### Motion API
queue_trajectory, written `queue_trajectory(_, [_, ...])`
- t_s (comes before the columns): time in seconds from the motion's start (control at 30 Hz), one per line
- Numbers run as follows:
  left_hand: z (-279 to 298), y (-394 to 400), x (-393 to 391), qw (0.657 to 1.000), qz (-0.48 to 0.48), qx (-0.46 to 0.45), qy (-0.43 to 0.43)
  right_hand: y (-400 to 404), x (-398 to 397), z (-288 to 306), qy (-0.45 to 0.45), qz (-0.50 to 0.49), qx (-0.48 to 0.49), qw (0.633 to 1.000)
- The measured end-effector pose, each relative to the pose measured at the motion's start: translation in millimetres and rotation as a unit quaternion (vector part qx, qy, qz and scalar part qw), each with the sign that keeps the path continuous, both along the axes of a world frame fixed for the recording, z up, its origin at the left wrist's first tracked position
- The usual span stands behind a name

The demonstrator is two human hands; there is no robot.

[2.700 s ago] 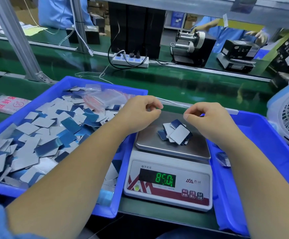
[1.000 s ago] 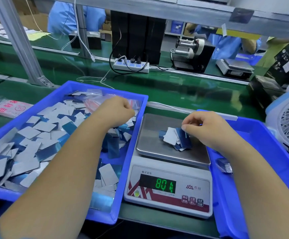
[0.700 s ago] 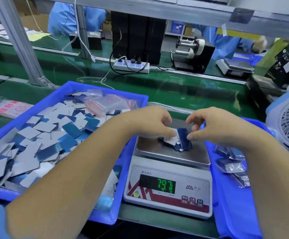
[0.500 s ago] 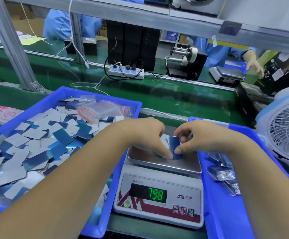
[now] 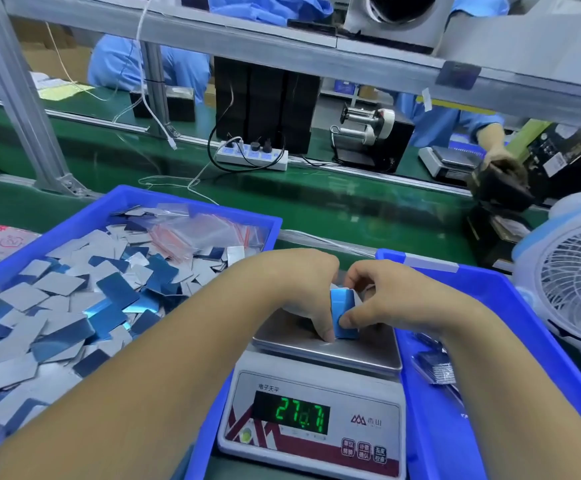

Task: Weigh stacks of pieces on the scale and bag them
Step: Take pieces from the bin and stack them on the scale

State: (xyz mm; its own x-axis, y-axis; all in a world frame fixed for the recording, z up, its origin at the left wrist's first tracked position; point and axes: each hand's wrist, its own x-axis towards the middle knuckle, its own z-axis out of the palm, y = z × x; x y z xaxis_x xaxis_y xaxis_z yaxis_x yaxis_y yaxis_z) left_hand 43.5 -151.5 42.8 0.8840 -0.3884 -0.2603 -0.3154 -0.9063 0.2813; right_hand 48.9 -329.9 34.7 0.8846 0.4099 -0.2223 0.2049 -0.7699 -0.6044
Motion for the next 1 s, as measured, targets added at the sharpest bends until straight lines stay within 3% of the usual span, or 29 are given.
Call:
queue_trajectory(0.53, [-13,17,-5,0.976,-0.014,-0.217,-0.024,1,-9,-8,0.034,-0.019,0.177,0.983])
queue_trajectory(0.6, [-12,19,-4,0.962,-0.015,-0.268,-0.049,2,-9,-8,-0.018,-0.038,0.21,0.977])
queue_trajectory(0.7, [-16,21,-5,0.941,-0.032,-0.331,-0.06,7,-9,-9,-0.111,-0.039,0.183,0.976])
queue_trajectory(0.87, [-39,14,-9,0.954,-0.045,-0.296,-0.03,13,-11,-19,-0.128,-0.022,0.14,0.982])
queue_trajectory(1.0, [-33,11,-10,0.921,-0.019,-0.388,-0.033,14,-10,-18,-0.192,-0.032,0.146,0.97])
